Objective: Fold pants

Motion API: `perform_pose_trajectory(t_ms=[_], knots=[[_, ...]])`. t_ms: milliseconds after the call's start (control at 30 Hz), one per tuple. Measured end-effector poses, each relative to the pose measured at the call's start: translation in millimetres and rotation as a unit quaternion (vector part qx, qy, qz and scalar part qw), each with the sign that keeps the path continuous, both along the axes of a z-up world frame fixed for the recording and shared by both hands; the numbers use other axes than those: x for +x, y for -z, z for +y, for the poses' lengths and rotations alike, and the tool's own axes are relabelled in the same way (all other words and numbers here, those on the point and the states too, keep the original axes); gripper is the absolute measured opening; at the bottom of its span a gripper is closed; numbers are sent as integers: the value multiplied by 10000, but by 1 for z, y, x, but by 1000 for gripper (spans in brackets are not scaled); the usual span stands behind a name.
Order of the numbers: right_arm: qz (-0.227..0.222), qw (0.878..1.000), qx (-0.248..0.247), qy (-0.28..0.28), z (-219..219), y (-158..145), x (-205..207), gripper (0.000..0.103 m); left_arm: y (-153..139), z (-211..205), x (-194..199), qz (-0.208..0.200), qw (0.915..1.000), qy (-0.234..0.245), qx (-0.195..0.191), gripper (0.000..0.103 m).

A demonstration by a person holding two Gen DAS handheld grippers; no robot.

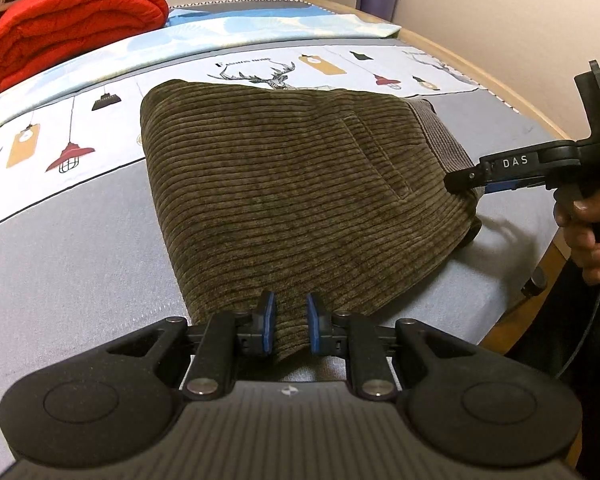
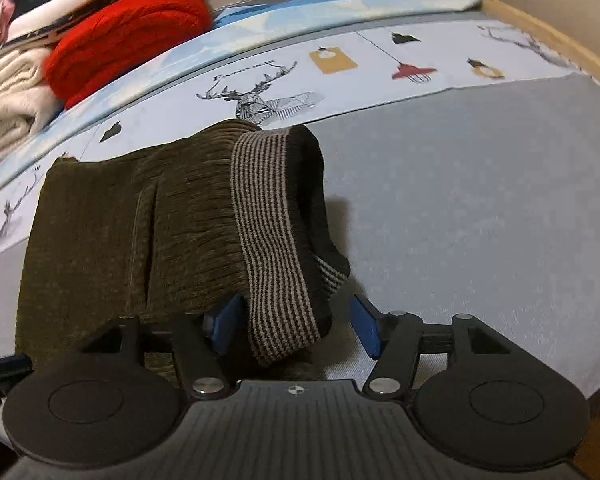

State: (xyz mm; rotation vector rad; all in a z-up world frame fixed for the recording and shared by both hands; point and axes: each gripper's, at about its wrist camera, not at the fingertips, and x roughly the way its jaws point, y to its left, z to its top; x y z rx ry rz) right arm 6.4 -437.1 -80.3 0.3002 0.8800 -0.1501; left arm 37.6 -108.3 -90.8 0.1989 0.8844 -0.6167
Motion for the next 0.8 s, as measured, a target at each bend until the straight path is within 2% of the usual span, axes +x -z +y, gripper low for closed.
perform_pose_trajectory(t_ms=[267,467,600,800], knots=[[39,9998,-168,114,3,3,-5,79,-2,4,1,82,9999,-15,-76,19],[35,9998,-148,155,2,3,-5,80,-12,6,5,136,9998,-65,-96,23],[-93,9997,-180,149,2,0,-8,79,-39,16,18,-91,9999,-120,-37,24],[-565,9982,-186,118,-1,-20,-12,79,-91,37,52,-657,9978,60,35,24]])
